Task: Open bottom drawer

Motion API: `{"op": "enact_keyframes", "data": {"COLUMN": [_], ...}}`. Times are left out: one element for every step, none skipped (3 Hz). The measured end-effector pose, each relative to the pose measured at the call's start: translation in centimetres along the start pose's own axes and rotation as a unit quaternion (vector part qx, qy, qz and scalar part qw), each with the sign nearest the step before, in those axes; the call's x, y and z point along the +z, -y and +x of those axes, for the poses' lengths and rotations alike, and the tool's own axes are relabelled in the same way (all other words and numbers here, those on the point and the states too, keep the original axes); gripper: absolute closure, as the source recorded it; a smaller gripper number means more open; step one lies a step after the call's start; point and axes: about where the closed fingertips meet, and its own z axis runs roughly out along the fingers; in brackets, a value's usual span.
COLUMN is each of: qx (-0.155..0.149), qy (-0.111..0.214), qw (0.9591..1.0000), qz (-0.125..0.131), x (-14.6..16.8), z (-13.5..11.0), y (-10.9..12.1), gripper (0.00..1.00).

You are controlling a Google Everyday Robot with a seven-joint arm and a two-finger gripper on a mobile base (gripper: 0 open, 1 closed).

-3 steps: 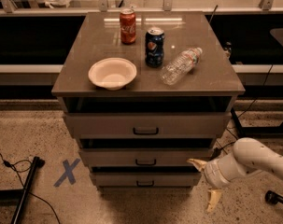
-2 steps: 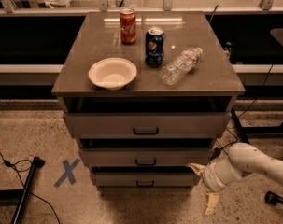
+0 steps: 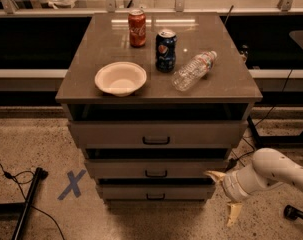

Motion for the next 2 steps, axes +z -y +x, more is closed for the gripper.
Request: {"op": "enact_keyframes", "data": {"qx": [0.039, 0.097], "qy": [-0.013, -0.027], "qw": [0.9991, 0.9949], "qz": [-0.01, 0.002], "x": [3.3, 7.4], "z": [1.6, 3.2], "y": [-0.8, -1.7], "gripper": [0.0, 0.0]}}
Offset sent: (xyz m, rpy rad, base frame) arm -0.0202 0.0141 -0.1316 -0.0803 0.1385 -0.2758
